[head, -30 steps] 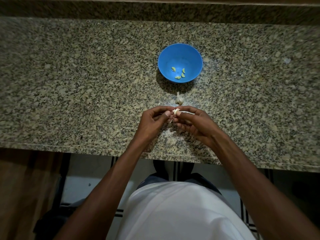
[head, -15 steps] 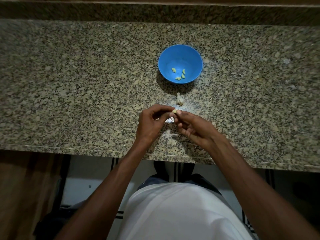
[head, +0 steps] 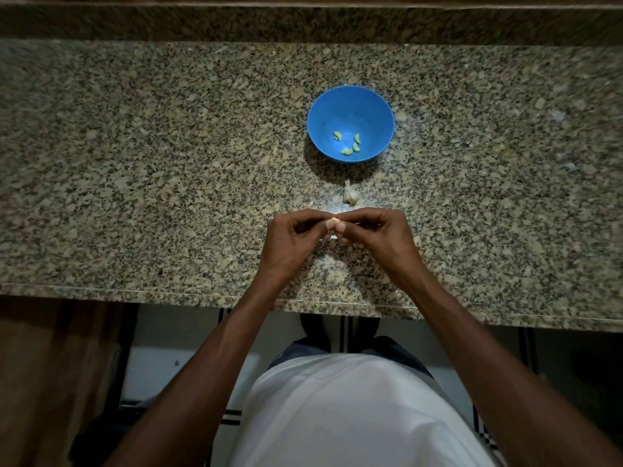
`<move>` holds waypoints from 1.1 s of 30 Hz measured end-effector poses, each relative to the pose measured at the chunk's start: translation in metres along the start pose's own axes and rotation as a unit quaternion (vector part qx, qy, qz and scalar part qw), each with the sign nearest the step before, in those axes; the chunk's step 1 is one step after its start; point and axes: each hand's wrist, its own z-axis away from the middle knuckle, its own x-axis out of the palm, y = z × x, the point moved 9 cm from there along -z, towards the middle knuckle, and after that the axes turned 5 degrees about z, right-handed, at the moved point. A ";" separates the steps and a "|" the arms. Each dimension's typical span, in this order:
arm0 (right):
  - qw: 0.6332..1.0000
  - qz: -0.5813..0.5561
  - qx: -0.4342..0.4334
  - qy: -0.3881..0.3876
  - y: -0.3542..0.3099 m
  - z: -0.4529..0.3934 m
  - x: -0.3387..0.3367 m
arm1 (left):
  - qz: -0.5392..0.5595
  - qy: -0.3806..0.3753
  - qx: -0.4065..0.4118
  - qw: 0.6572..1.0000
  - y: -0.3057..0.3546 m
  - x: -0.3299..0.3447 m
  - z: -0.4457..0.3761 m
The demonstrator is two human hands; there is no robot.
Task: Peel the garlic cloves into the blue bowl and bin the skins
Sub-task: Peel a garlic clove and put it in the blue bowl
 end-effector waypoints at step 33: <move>0.987 0.153 -0.042 0.033 0.003 -0.005 0.007 | 0.056 0.094 -0.160 0.981 -0.020 0.003 0.002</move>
